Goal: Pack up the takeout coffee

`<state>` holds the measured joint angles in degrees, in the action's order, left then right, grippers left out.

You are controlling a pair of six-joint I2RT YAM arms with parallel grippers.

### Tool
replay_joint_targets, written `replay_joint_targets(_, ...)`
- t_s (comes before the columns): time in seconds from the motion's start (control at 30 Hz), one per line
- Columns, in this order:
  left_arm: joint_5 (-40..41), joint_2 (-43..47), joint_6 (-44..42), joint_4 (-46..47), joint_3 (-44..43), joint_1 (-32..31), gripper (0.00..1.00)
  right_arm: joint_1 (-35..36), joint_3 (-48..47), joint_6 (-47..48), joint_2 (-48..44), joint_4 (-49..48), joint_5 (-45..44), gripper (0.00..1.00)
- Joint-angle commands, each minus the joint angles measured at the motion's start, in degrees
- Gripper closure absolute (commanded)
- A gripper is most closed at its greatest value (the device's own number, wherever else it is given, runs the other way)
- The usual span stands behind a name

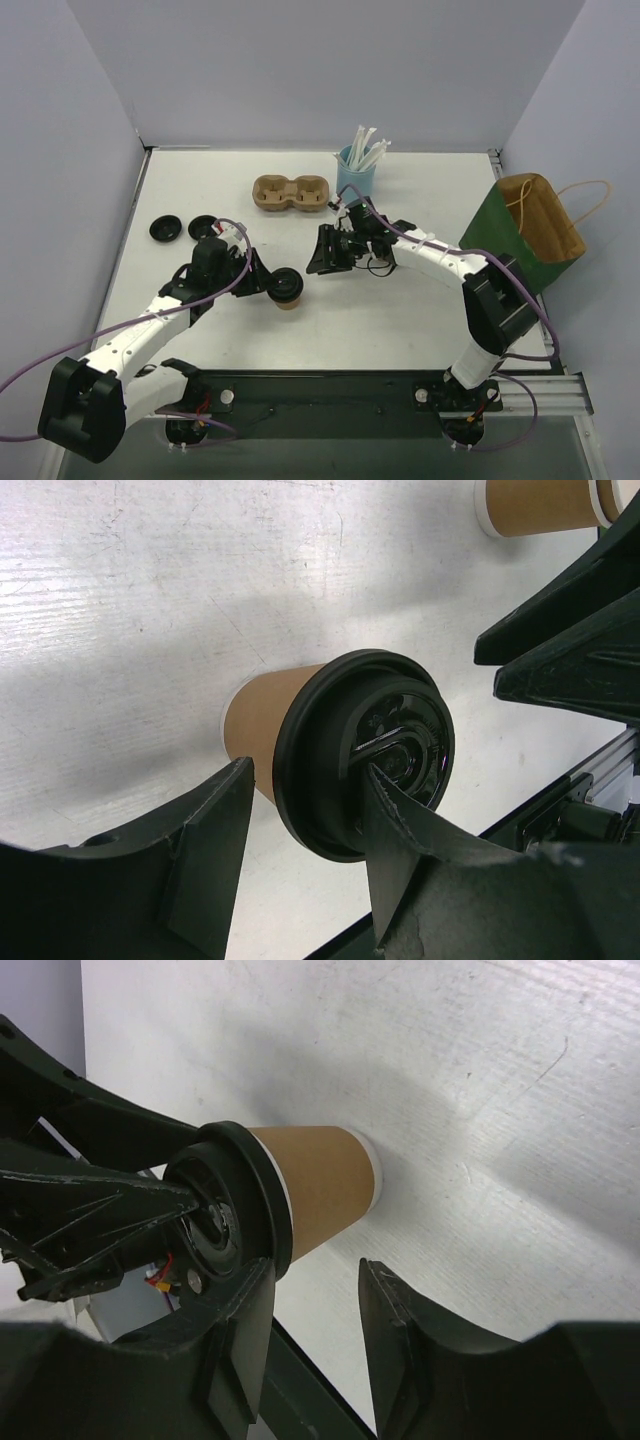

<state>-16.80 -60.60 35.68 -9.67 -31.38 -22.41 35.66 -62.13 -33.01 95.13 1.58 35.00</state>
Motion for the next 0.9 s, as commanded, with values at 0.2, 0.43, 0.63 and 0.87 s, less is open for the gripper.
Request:
replay_joint_targets(0.2, 2.7, -2.2, -2.5, -2.5, 0.1, -0.4, 0.45, 2.6, -0.8, -1.6, 3.8, -4.0, 4.6, 0.63)
replay_joint_targets(0.43, 3.0, -2.9, -2.8, -2.5, 0.1, -0.7, 0.45, 2.7, 0.0, -3.0, 4.8, -6.9, 5.9, 0.66)
replay_joint_targets(0.63, 3.0, -2.9, -2.5, -2.1, 0.3, -0.8, 0.45, 3.0, -0.2, -3.0, 5.1, -6.0, 4.9, 0.70)
replay_joint_targets(0.87, 3.3, -4.4, -1.9, -0.3, 2.6, -1.3, 0.46, 3.5, 7.0, -4.0, 6.5, -9.3, 0.9, 0.81)
